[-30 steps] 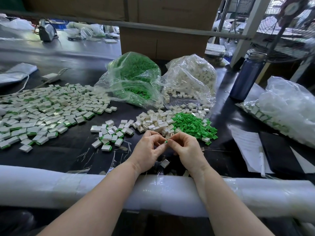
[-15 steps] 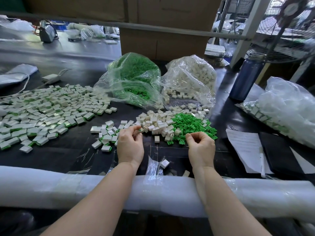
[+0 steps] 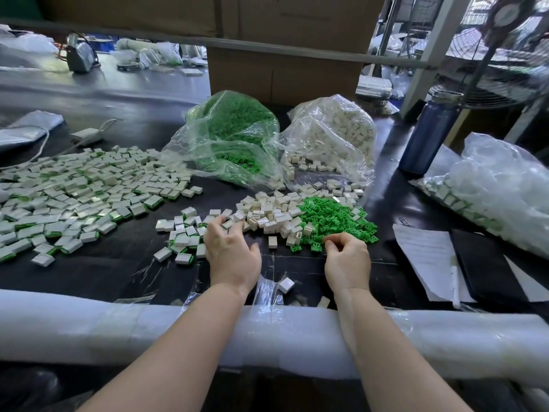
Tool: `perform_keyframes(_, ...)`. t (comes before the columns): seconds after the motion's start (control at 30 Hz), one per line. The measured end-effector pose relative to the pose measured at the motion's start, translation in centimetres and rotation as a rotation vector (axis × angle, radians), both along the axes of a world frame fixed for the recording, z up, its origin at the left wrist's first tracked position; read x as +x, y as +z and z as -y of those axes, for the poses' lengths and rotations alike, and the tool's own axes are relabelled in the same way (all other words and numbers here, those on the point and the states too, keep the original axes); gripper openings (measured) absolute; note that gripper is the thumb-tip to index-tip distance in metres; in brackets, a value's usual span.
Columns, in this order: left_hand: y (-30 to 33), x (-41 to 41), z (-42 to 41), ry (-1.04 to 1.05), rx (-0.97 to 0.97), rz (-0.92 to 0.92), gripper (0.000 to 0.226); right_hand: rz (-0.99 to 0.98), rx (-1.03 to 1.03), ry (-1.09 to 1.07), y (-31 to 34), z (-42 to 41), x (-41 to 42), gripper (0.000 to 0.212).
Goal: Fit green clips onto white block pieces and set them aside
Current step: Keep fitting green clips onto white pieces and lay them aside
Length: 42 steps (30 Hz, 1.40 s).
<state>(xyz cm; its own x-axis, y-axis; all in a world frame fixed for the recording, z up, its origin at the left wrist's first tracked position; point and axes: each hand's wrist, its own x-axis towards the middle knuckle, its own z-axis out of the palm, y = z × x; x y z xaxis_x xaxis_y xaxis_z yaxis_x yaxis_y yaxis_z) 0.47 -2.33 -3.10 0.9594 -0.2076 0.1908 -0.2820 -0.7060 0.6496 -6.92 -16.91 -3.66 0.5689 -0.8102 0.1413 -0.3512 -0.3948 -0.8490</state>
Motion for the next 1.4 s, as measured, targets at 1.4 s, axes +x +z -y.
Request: perform_keyframes(1.4, -0.6, -0.4, 0.2, -0.42, -0.283, -0.137, 0.01, 0.207, 0.012, 0.202, 0.4, -1.0, 0.2, 0.007)
